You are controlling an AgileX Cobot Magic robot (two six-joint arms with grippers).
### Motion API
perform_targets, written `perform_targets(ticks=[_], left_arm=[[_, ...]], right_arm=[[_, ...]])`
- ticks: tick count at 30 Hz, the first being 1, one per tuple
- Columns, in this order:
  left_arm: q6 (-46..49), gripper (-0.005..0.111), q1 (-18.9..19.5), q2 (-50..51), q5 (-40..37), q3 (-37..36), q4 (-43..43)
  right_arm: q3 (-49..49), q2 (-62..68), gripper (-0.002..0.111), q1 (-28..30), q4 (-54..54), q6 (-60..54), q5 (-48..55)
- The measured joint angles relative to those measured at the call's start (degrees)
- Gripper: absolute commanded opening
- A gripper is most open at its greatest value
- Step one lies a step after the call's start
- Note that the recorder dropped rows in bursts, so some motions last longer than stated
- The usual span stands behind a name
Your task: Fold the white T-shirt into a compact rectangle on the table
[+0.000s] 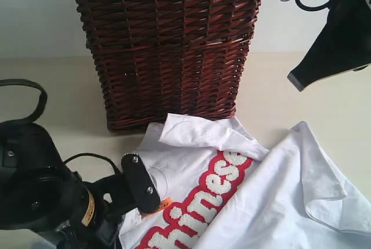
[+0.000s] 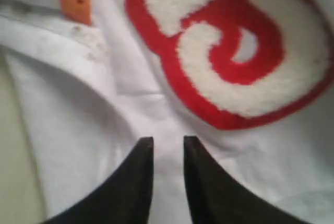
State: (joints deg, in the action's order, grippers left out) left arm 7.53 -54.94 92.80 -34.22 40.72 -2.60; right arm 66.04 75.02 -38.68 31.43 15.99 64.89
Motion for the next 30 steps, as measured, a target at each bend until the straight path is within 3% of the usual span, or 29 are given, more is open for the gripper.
perform_targets(ticks=[1,4,9,10,15,23,26,30], left_arm=[[-4.8,0.066,0.2,0.3,0.5,1.0,-4.4],[-11.3,0.054,0.9,1.3,5.2,2.8,-7.0],[-12.1,0.016,1.5,6.9,7.0,2.8,-7.5],[-12.7,0.001,1.9,7.5,7.1,2.8,-8.1],[-18.6,0.0,5.2,7.1,7.6,2.8,-13.5],[-22.2,0.0,8.1,-4.1,5.1,3.1,-15.3],[-26.4,0.0,12.9,-6.9,2.3,3.1,-19.2],[-31.4,0.003,23.1,-6.5,1.8,3.1,-21.0]], right_arm=[[0.0,0.0,0.0,0.0,0.0,0.0,0.0],[0.0,0.0,0.0,0.0,-0.3,0.0,-0.1],[0.0,0.0,0.0,0.0,-0.5,0.0,-0.2],[0.0,0.0,0.0,0.0,-0.5,0.0,-0.2],[0.0,0.0,0.0,0.0,-0.8,0.0,-0.3],[0.0,0.0,0.0,0.0,-1.1,0.0,-0.3],[0.0,0.0,0.0,0.0,-1.6,-0.3,-0.3],[0.0,0.0,0.0,0.0,-2.8,-1.0,-0.3]])
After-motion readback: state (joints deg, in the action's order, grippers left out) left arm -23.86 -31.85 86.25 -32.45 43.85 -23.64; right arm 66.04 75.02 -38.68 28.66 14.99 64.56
